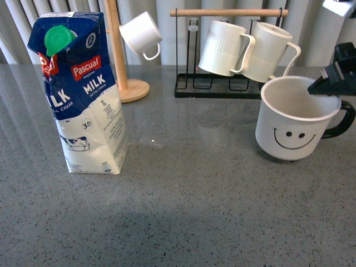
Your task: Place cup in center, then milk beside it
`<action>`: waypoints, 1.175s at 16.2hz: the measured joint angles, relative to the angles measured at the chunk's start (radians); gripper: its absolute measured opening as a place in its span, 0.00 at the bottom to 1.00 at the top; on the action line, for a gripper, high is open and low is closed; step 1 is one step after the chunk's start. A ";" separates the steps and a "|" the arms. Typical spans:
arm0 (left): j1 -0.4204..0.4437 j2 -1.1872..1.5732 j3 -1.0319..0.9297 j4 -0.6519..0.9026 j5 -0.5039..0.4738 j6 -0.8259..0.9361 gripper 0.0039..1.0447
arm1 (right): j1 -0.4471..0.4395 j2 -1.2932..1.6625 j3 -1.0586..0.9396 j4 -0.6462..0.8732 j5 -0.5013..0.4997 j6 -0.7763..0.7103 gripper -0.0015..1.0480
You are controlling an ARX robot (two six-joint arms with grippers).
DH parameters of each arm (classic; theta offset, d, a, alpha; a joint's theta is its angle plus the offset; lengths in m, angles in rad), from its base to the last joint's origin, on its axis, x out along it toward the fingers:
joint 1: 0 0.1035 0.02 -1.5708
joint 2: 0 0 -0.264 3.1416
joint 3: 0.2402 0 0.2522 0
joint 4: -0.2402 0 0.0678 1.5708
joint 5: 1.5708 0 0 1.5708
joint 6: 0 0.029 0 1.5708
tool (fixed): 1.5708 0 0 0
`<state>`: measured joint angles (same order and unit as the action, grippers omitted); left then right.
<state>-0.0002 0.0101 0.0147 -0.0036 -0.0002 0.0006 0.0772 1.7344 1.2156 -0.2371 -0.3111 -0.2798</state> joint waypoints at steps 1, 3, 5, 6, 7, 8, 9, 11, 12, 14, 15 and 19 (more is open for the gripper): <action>0.000 0.000 0.000 0.000 0.000 0.000 0.94 | 0.013 -0.013 0.016 -0.010 -0.011 0.000 0.03; 0.000 0.000 0.000 0.000 0.000 0.000 0.94 | 0.064 -0.032 0.029 -0.011 -0.028 -0.002 0.03; 0.000 0.000 0.000 0.000 0.000 0.000 0.94 | 0.188 0.016 0.053 -0.021 -0.037 -0.008 0.03; 0.000 0.000 0.000 0.000 0.000 0.000 0.94 | 0.213 0.066 0.061 -0.020 -0.029 -0.010 0.03; 0.000 0.000 0.000 0.000 0.000 0.000 0.94 | 0.219 0.085 0.063 -0.018 -0.026 -0.010 0.03; 0.000 0.000 0.000 0.000 0.000 0.000 0.94 | 0.219 0.095 0.069 -0.017 -0.025 -0.014 0.03; 0.000 0.000 0.000 0.000 0.000 0.000 0.94 | 0.218 0.103 0.076 -0.018 -0.024 -0.014 0.03; 0.000 0.000 0.000 0.000 0.000 0.000 0.94 | 0.217 0.111 0.085 -0.025 -0.022 -0.032 0.03; 0.000 0.000 0.000 0.000 0.000 0.000 0.94 | 0.216 0.111 0.088 -0.033 -0.018 -0.040 0.03; 0.000 0.000 0.000 0.000 0.000 0.000 0.94 | 0.206 0.113 0.095 -0.043 -0.014 -0.059 0.03; 0.000 0.000 0.000 0.000 0.000 0.000 0.94 | 0.202 0.113 0.097 -0.048 -0.013 -0.065 0.03; 0.000 0.000 0.000 0.000 0.000 0.000 0.94 | 0.191 0.113 0.098 -0.053 -0.004 -0.088 0.03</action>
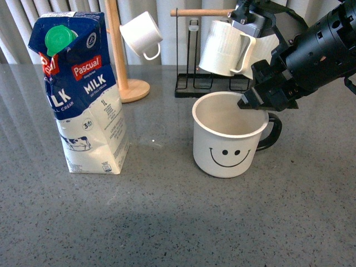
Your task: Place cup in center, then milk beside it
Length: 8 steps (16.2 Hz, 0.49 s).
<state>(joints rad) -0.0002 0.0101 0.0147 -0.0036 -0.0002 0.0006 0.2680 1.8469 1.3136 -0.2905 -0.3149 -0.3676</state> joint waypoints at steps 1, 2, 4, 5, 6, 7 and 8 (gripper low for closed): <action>0.000 0.000 0.000 0.000 0.000 0.000 0.94 | 0.000 0.000 0.000 0.000 0.002 -0.005 0.03; 0.000 0.000 0.000 0.000 0.000 0.000 0.94 | 0.001 0.000 0.003 -0.001 0.009 -0.016 0.09; 0.000 0.000 0.000 0.000 0.000 0.000 0.94 | 0.001 0.018 0.005 0.001 0.023 -0.029 0.29; 0.000 0.000 0.000 0.000 0.000 0.000 0.94 | 0.000 0.018 0.006 0.006 0.023 -0.031 0.39; 0.000 0.000 0.000 0.000 0.000 0.000 0.94 | 0.000 0.018 0.009 0.008 0.018 -0.031 0.53; 0.000 0.000 0.000 0.000 0.000 0.000 0.94 | 0.000 0.018 0.013 0.014 0.010 -0.030 0.65; 0.000 0.000 0.000 0.000 0.000 0.000 0.94 | -0.005 0.002 0.016 0.071 -0.012 0.016 0.93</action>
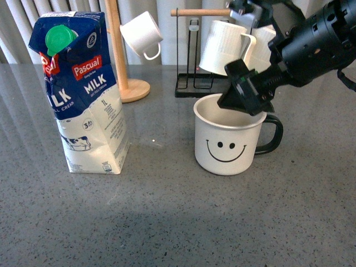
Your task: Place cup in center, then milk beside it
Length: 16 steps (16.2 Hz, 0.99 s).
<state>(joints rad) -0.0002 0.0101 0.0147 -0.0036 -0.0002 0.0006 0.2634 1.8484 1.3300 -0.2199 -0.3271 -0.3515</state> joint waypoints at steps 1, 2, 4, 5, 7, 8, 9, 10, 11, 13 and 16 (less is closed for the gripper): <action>0.000 0.000 0.000 0.000 0.000 0.000 0.94 | -0.021 -0.098 -0.057 0.173 0.021 0.095 0.93; 0.000 0.000 0.000 0.000 0.000 0.000 0.94 | -0.039 -0.166 -0.115 0.273 0.064 0.159 0.94; 0.000 0.000 0.000 0.000 0.000 0.000 0.94 | -0.050 -0.224 -0.150 0.327 0.084 0.224 0.94; 0.000 0.000 0.000 0.000 0.000 0.000 0.94 | -0.054 -0.230 -0.150 0.339 0.093 0.244 0.94; 0.000 0.000 0.000 0.000 0.000 0.000 0.94 | -0.040 -0.262 -0.368 0.742 0.399 0.309 0.75; 0.000 0.000 0.000 0.000 -0.001 0.000 0.94 | -0.057 -0.322 -0.534 0.893 0.497 0.325 0.61; 0.000 0.000 0.000 -0.001 0.000 0.000 0.94 | -0.080 -0.368 -0.609 0.962 0.500 0.331 0.52; 0.000 0.000 0.000 0.000 0.000 0.000 0.94 | -0.100 -0.419 -0.671 1.008 0.499 0.334 0.43; 0.000 0.000 0.000 0.000 0.000 0.000 0.94 | -0.111 -0.457 -0.716 1.032 0.495 0.336 0.36; 0.000 0.000 0.000 0.000 0.000 0.000 0.94 | -0.130 -0.541 -0.862 1.065 0.460 0.337 0.11; 0.000 0.000 0.000 0.000 0.000 0.000 0.94 | -0.169 -0.663 -1.017 1.086 0.426 0.339 0.02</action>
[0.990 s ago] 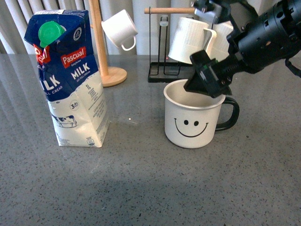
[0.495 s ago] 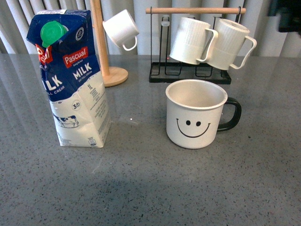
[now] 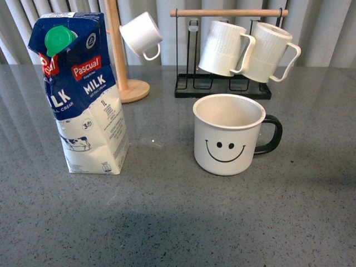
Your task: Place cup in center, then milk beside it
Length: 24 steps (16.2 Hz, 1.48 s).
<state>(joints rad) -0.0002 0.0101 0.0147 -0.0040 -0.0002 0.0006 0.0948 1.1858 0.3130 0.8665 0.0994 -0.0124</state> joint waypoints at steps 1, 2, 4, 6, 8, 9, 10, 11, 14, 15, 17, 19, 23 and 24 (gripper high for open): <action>0.000 0.000 0.000 0.000 0.000 0.000 0.94 | -0.012 -0.042 -0.033 0.001 -0.007 0.002 0.02; 0.000 0.000 0.000 0.000 0.000 0.000 0.94 | -0.019 -0.082 -0.071 -0.006 -0.020 0.002 0.02; 0.000 0.000 0.000 0.000 0.000 0.000 0.94 | -0.071 -0.164 -0.140 -0.038 -0.090 0.002 0.02; 0.000 0.000 0.000 0.000 0.000 0.000 0.94 | -0.101 -0.253 -0.182 -0.071 -0.094 0.003 0.02; 0.000 0.000 0.000 0.000 0.000 0.000 0.94 | -0.100 -0.337 -0.220 -0.125 -0.097 0.004 0.02; 0.000 0.000 0.000 0.000 0.000 0.000 0.94 | -0.100 -0.377 -0.233 -0.148 -0.097 0.004 0.02; 0.000 0.000 0.000 0.000 0.000 0.000 0.94 | -0.100 -0.416 -0.245 -0.176 -0.097 0.004 0.02; 0.000 0.000 0.000 0.000 0.000 0.000 0.94 | -0.100 -0.417 -0.275 -0.109 -0.097 0.004 0.02; 0.000 0.000 0.000 0.000 0.000 0.000 0.94 | -0.100 -0.485 -0.299 -0.206 -0.097 0.005 0.02; 0.000 0.000 0.000 0.000 0.000 0.000 0.94 | -0.100 -0.523 -0.300 -0.225 -0.097 0.005 0.02; 0.000 0.000 0.000 0.000 0.000 0.000 0.94 | -0.100 -0.642 -0.300 -0.332 -0.097 0.005 0.02; 0.000 0.000 0.000 0.000 0.000 0.000 0.94 | -0.100 -0.705 -0.300 -0.394 -0.097 0.005 0.02; 0.000 0.000 0.000 0.000 0.000 0.000 0.94 | -0.100 -0.822 -0.300 -0.505 -0.097 0.005 0.02; 0.000 0.000 0.000 0.000 0.000 0.000 0.94 | -0.100 -0.851 -0.300 -0.530 -0.097 0.005 0.02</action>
<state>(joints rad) -0.0002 0.0101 0.0147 -0.0036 -0.0002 0.0006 -0.0055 0.3347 0.0128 0.3363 0.0021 -0.0074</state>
